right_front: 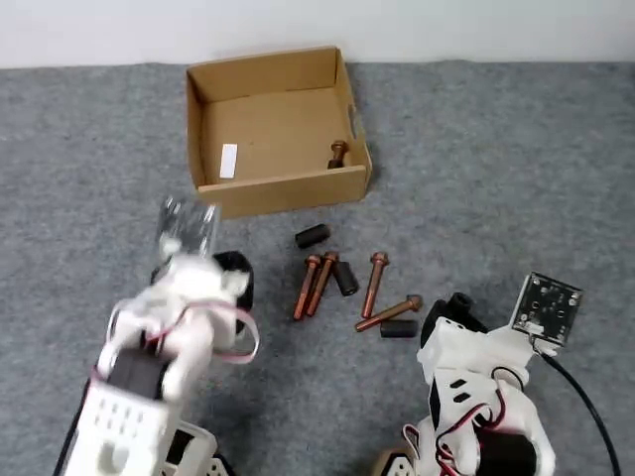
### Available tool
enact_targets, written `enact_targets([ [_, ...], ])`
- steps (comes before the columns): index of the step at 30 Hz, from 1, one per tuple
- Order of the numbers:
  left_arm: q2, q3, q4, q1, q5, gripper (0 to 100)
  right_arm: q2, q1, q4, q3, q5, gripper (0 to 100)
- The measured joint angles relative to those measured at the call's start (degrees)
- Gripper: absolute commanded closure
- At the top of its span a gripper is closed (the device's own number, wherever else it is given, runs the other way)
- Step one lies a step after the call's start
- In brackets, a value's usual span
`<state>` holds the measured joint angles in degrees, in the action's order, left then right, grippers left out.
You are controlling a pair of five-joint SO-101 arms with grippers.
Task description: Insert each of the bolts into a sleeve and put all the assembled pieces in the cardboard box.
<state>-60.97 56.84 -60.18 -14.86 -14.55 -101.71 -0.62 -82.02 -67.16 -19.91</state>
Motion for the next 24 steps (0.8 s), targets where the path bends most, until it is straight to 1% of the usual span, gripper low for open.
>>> enact_targets([
  [8, 37.27, -21.98, -0.53, -0.26, 0.0, 100, 0.0, 0.0, 0.0, 0.0, 0.0, 99.1],
  [13, 56.44, -35.52, -7.03, -3.16, 0.18, 100, 0.0, 0.0, 0.0, 0.0, 0.0, 99.1],
  [19, 71.91, -49.49, -14.68, -5.89, 0.18, 99, 0.0, 0.0, 0.0, 0.0, 0.0, 99.1],
  [21, 75.96, -53.19, -16.88, -6.15, 0.18, 96, 0.0, 0.0, 0.0, 0.0, 0.0, 99.1],
  [24, 81.23, -57.67, -20.75, -6.15, -1.05, 89, 0.0, 0.0, 0.0, 0.0, 0.0, 99.1],
])
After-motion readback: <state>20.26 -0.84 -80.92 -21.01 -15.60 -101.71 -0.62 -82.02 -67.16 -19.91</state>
